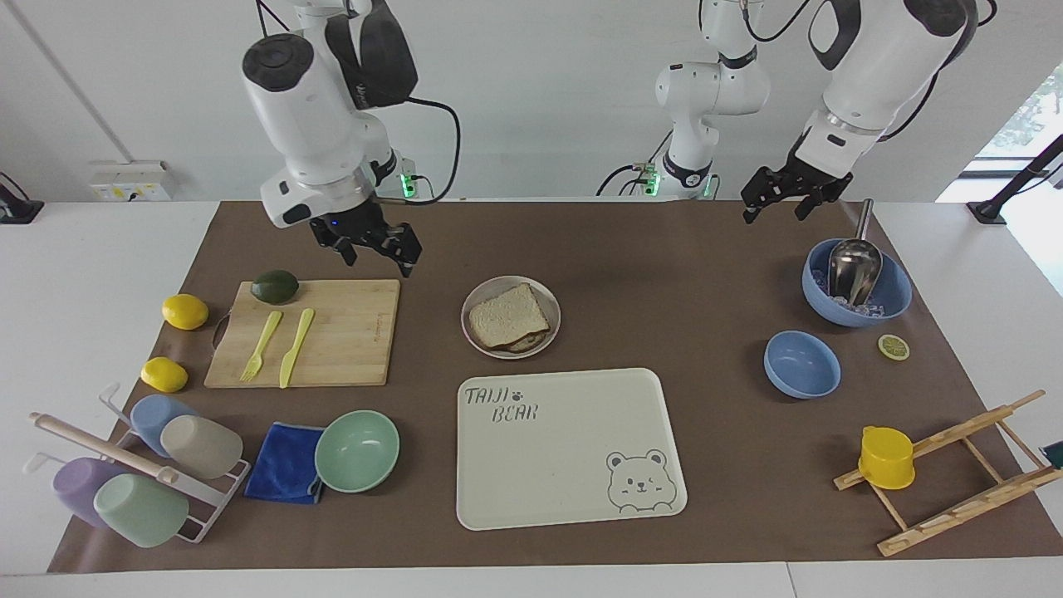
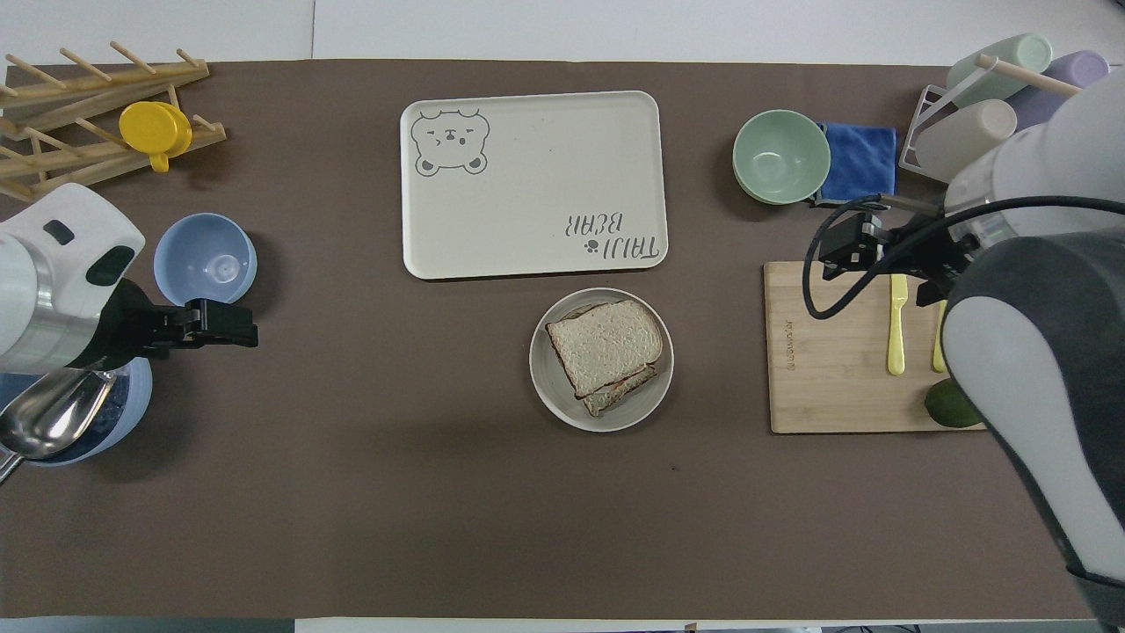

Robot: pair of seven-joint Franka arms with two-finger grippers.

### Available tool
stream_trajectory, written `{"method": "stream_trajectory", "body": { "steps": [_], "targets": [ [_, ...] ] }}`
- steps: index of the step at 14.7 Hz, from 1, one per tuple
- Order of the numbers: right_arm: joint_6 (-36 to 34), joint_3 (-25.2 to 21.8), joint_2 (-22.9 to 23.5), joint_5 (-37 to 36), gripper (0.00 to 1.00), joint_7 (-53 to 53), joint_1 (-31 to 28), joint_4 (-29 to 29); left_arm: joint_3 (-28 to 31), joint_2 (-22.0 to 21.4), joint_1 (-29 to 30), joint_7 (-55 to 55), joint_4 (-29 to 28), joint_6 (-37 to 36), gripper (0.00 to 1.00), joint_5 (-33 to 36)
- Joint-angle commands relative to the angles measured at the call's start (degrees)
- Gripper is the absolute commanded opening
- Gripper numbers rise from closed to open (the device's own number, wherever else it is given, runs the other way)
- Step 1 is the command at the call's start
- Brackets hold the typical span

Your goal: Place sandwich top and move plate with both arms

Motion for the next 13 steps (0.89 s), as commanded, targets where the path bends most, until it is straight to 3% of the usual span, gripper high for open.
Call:
{"method": "stream_trajectory", "body": {
  "steps": [1,3,6,11,13],
  "targets": [
    [-2.45,0.59,-3.01,0.94,1.0,-4.04,-4.95,-1.01,0.73,-0.48,-3.64,-0.85,-7.09,8.65,1.0,-5.04],
    [-5.69,-0.1,-2.84,0.33,1.0,-8.42,-6.81,0.56,0.73,0.75,-6.8,-0.77,-10.43,14.63,1.0,-8.65],
    [-7.72,-9.4,-3.1,0.06,1.0,-14.31,-2.17,0.75,0.73,7.59,-14.09,-5.05,-11.41,24.64,1.0,-11.83],
    [-11.15,-9.17,-1.79,-2.57,1.0,-19.94,-4.43,4.17,0.65,15.86,-21.13,-8.41,-10.97,36.36,1.0,-14.72],
    [-9.58,-8.29,-1.79,-2.4,1.0,-20.92,-5.23,4.44,0.73,18.5,-24.46,-8.5,-11.06,39.51,1.0,-15.61]
  ]
}}
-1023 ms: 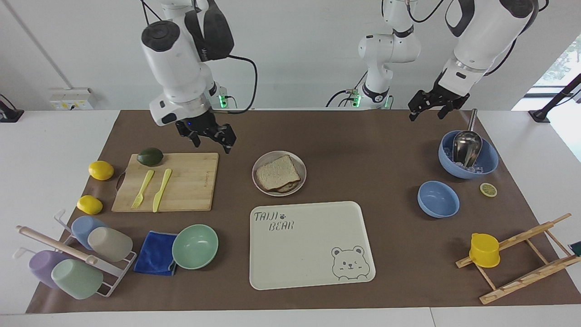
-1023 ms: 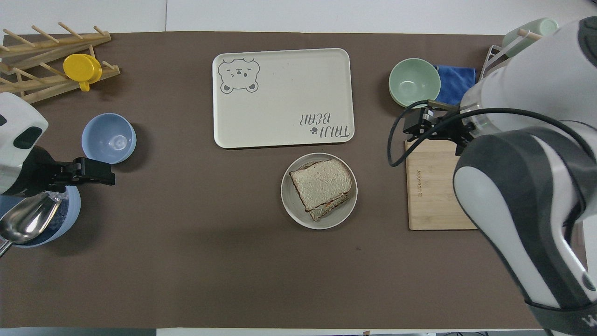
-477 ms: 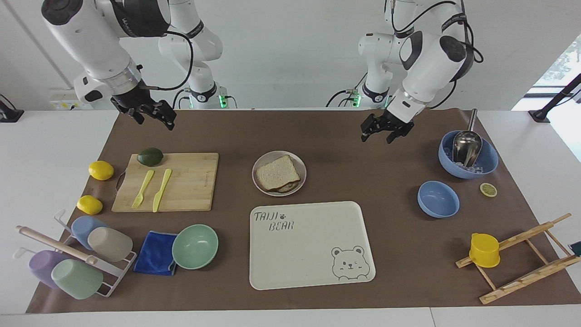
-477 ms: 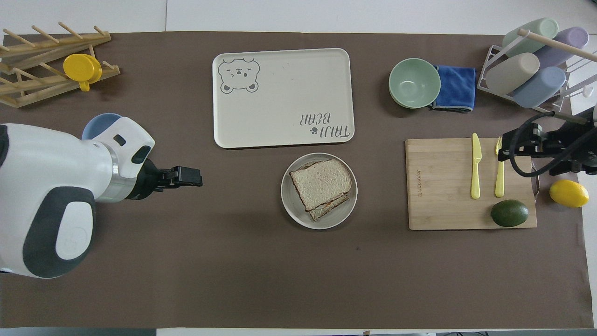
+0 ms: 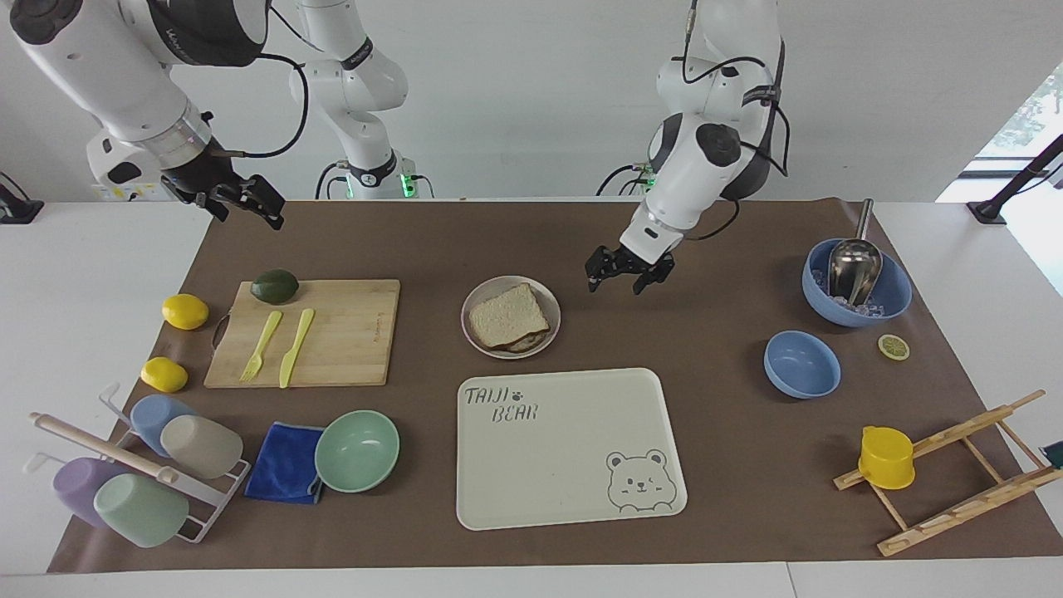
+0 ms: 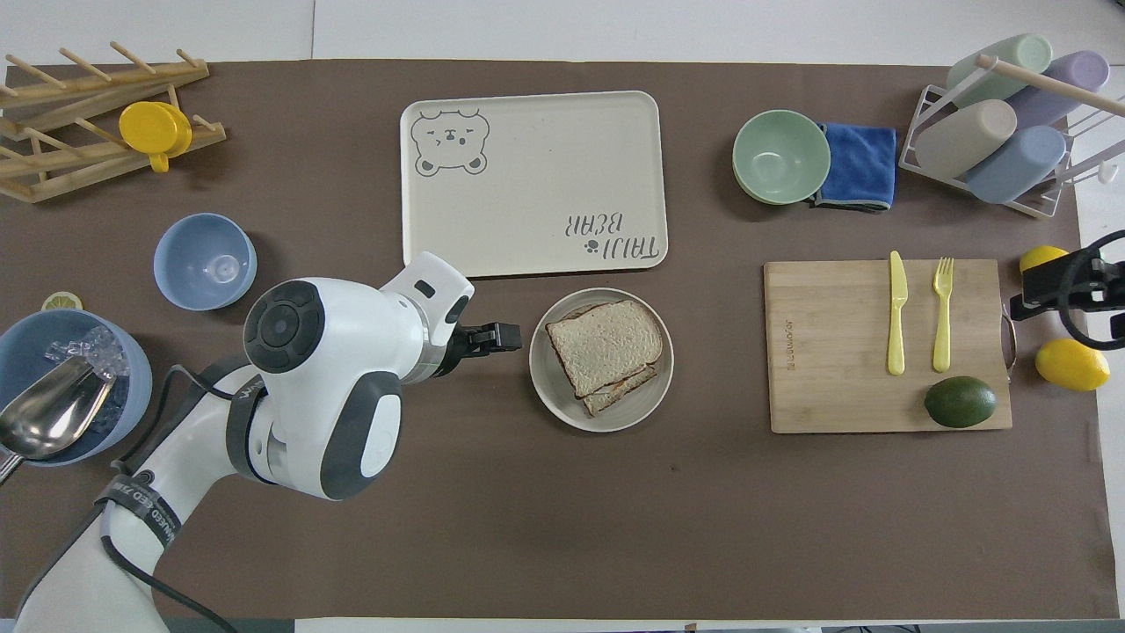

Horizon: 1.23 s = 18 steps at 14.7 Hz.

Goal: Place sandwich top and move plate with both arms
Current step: 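Grip the white plate rim with the left gripper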

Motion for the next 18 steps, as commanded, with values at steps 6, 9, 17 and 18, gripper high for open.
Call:
{"method": "stream_trajectory", "body": {
  "steps": [6,9,17,18],
  "targets": [
    [-0.36,1.91,1.62,-0.7,1.0,-2.43,-2.37,2.23,1.03,7.13,-5.4,2.84,1.3,4.7,0.98,-1.59],
    [-1.24,1.3,2.58,-0.69,1.0,-3.04,-2.29,4.68,0.94,7.75,-5.68,2.84,1.74,5.14,0.86,-3.51],
    [3.15,0.42,2.5,-0.17,1.0,-6.12,-2.2,3.46,1.03,9.5,-7.61,1.87,1.74,7.94,0.46,-4.58],
    [2.89,0.68,2.5,-0.26,1.0,-6.12,-2.29,3.55,1.03,9.42,-7.61,1.87,1.65,7.95,0.46,-4.58]
  ]
}}
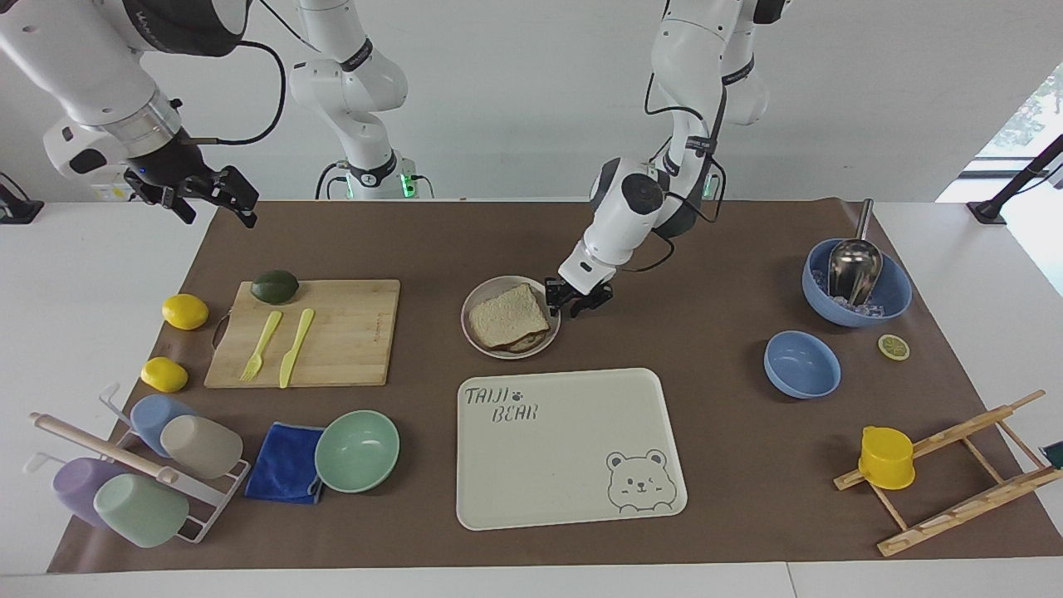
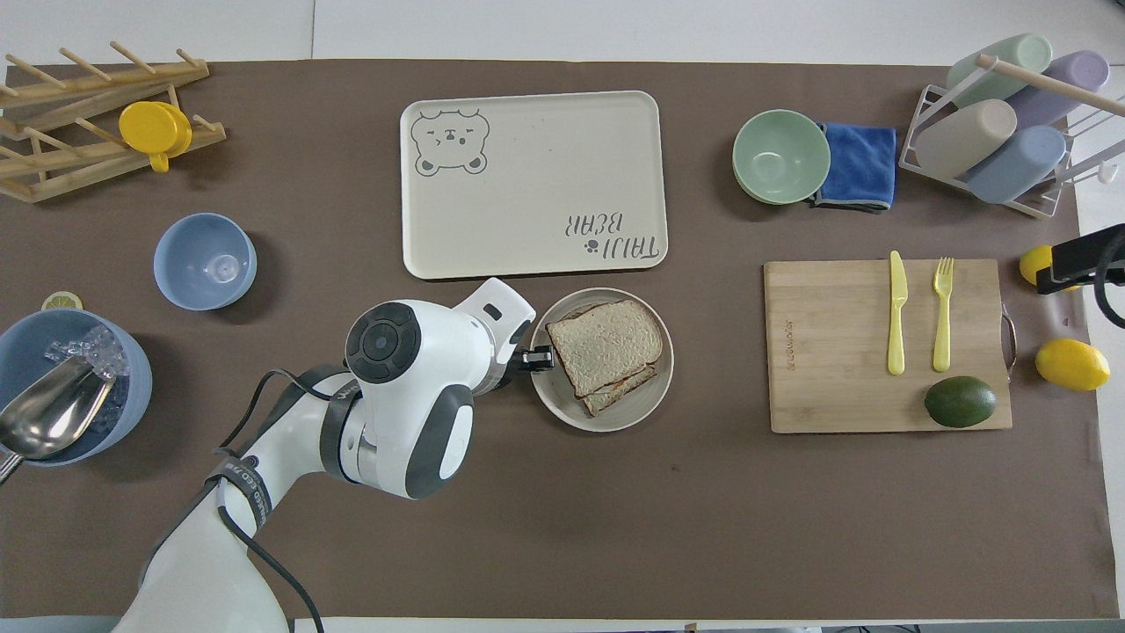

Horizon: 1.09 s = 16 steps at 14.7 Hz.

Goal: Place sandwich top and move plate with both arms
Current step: 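Grip the white plate rim with the left gripper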

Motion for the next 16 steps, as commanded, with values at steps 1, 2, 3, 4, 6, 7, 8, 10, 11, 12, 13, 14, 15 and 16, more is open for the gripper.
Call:
{"method": "stream_trajectory", "body": {
  "steps": [1,2,3,4,6,7,8,10,11,12,13,14,15,16],
  "targets": [
    [0.68,0.7,0.4,-0.11,1.0,-1.33,-0.86,-0.01,0.91,1.43,-1.74,0.36,0.42,2.08,0.46,-1.35],
    [1.11,0.7,0.14,-0.11,1.0,-1.24,-0.77,-0.79,0.91,1.52,-1.74,0.27,0.42,1.99,0.45,-1.35],
    [1.38,0.7,-0.21,-0.2,1.0,-1.33,-0.85,-2.02,0.83,1.43,-1.74,0.27,0.42,1.56,0.37,-1.35],
    [1.47,0.7,-0.3,-0.46,1.0,-1.33,-0.86,-2.21,0.83,1.35,-1.74,0.1,0.42,1.2,0.23,-1.44],
    [1.38,0.88,-0.39,-0.55,1.0,-1.33,-0.77,-2.03,0.91,1.35,-1.66,-0.6,0.51,0.5,0.0,-3.27],
    [1.21,1.14,-0.3,-0.55,1.0,-1.42,-0.77,-1.94,0.91,1.35,-1.66,-0.78,0.51,0.41,0.0,-4.51],
    [1.03,1.23,-0.39,-0.38,1.0,-1.33,-0.85,-2.03,0.91,1.35,-1.66,-1.22,0.51,0.41,0.0,-4.69],
    [0.86,1.14,-0.65,-0.29,1.0,-1.33,-1.03,-2.12,0.91,1.26,-1.66,-1.4,0.42,0.32,0.0,-4.78],
    [0.85,1.14,-0.74,-0.29,1.0,-1.42,-1.03,-2.12,0.91,1.26,-1.57,-1.4,0.51,0.15,0.0,-4.78],
    [0.85,1.14,-0.83,-0.29,1.0,-1.33,-0.86,-2.21,0.91,1.08,-1.39,-1.4,0.51,-0.2,0.0,-4.78],
    [0.77,1.14,-1.0,-0.29,1.0,-1.42,-0.86,-2.21,0.91,0.65,-1.04,-1.22,0.69,-0.82,0.0,-4.78],
    [0.77,1.14,-1.0,-0.29,1.0,-1.33,-0.68,-2.21,1.09,0.03,-0.78,-1.22,0.95,-1.87,0.0,-4.78],
    [0.77,1.14,-1.0,-0.29,1.0,-1.42,-0.59,-2.21,1.18,-1.1,0.53,-1.05,1.65,-3.62,0.0,-4.78],
    [0.77,1.14,-1.0,-0.29,1.0,-1.42,-0.59,-2.21,1.18,-1.9,2.63,-1.04,3.13,-6.42,0.0,-4.78]
  ]
}}
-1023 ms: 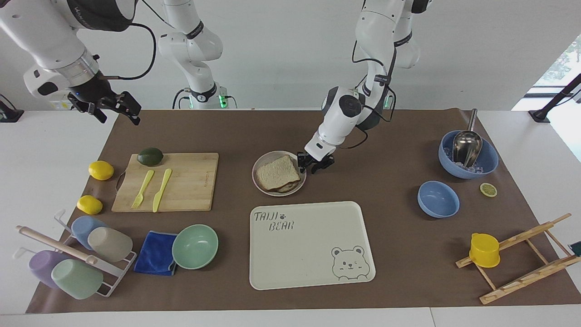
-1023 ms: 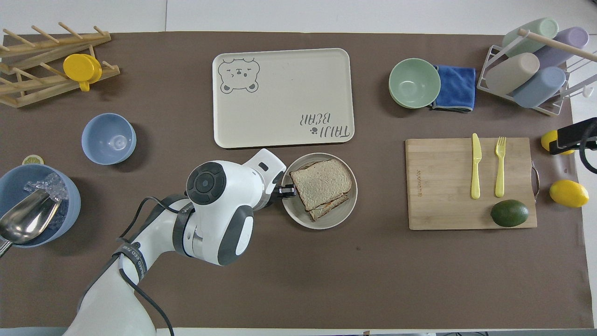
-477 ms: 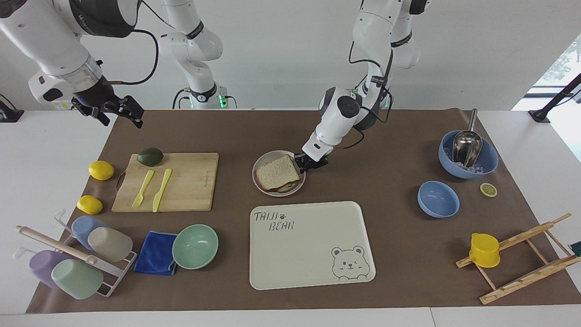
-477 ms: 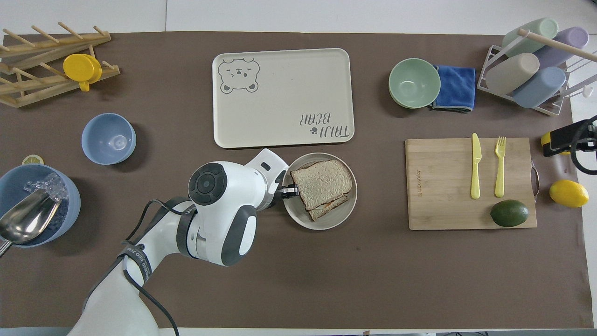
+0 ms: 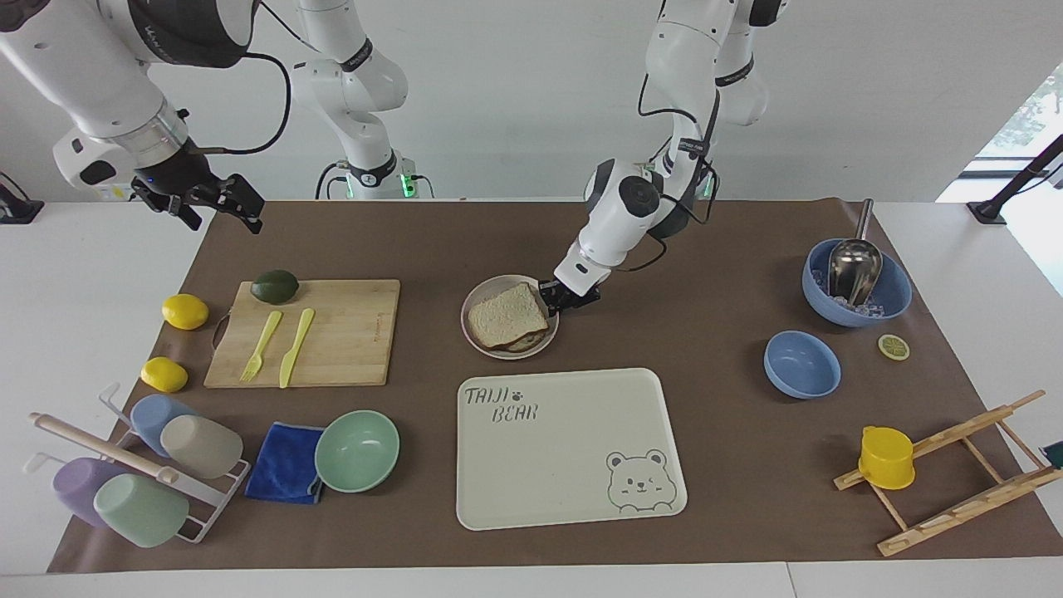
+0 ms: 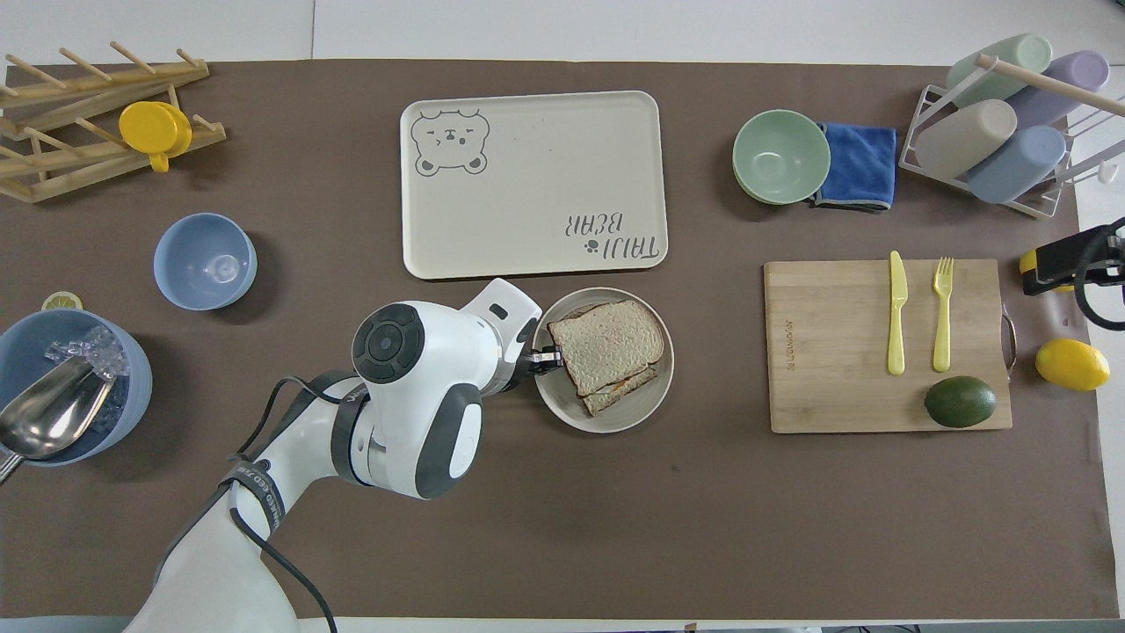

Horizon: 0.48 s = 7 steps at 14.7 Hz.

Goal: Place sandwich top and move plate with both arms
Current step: 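Slide the white plate onto the cream tray with the left gripper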

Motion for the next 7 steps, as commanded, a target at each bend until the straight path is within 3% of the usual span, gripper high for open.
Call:
{"method": "stream_trajectory", "body": {
  "steps": [1,3,7],
  "targets": [
    [0.62,0.74,-1.17,-0.29,1.0,-1.41,-0.68,-1.35,0.64,-2.3,4.73,-0.47,4.5,-9.09,0.0,-0.34],
    [0.62,0.74,-1.17,-0.29,1.0,-1.41,-0.76,-1.35,0.73,-1.25,8.42,-0.47,11.44,-15.69,0.0,-0.25],
    [0.62,0.74,-1.17,-0.29,1.0,-1.41,-0.76,-1.35,0.73,2.18,14.14,-0.73,19.02,-16.6,0.0,-0.42]
  ]
}}
